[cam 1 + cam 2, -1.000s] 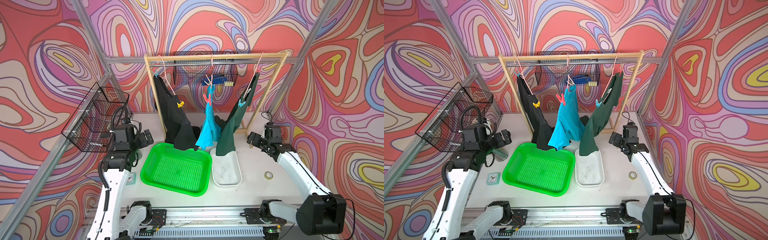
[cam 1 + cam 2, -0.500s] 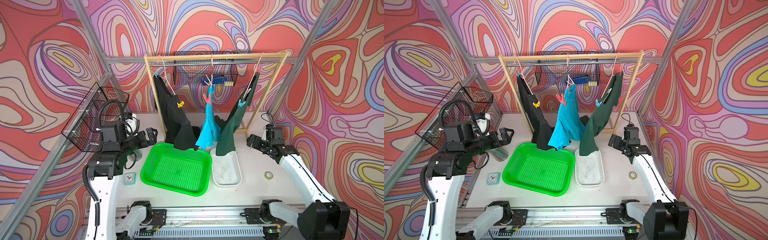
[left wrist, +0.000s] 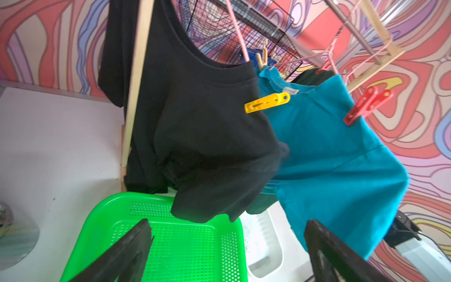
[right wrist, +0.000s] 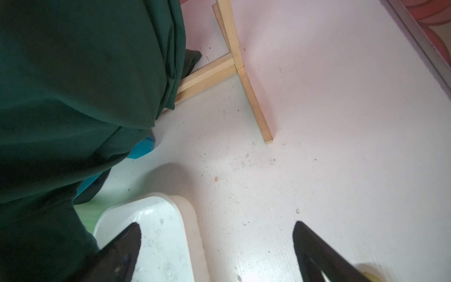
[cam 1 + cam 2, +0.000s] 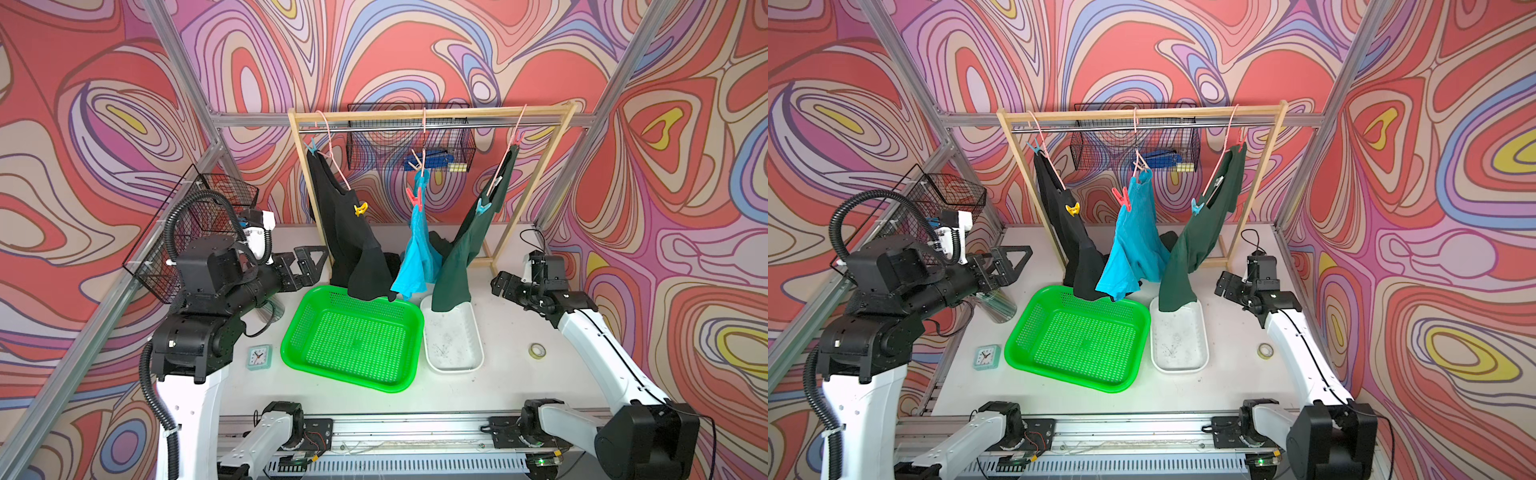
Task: Remove the clothespins securing t-shirts to the hanger
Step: Pick up the hanger from the clothes rail.
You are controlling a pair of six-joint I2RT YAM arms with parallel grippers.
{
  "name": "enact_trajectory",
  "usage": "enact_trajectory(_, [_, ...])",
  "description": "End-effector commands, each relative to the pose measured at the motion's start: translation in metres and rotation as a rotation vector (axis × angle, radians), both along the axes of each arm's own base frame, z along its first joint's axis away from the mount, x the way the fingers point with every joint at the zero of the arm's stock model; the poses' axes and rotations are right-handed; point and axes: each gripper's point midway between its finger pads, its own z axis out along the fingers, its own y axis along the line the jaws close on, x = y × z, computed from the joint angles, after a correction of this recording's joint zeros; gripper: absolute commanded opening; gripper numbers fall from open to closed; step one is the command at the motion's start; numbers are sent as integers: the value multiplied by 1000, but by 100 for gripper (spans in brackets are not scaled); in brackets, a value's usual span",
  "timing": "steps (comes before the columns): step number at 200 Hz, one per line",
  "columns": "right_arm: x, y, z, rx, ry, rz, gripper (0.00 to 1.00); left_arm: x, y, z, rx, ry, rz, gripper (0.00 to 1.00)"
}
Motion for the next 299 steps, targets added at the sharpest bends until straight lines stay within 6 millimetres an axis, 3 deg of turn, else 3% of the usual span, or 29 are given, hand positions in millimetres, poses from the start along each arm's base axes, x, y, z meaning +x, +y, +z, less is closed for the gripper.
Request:
enact_trajectory(1, [-2, 2, -3, 8, 8, 5, 98, 9, -19, 8, -45, 15, -55, 100])
enact_trajectory(69, [-5, 0, -13, -10, 45, 0, 98, 17, -76, 39, 66, -35, -191, 100])
enact_trajectory(115, [-2, 2, -18, 8, 49, 4, 98, 22, -103, 44, 103, -26, -243, 100])
enact_trajectory(190, [5, 1, -22, -1, 62, 0, 98, 10, -154, 50, 54, -11, -407, 89])
enact_trajectory(239, [6, 0, -23, -8, 62, -2, 98, 10, -169, 57, 22, -20, -424, 82])
enact_trajectory(299, [5, -1, -22, -13, 60, -3, 98, 15, -192, 48, 34, 25, -441, 73])
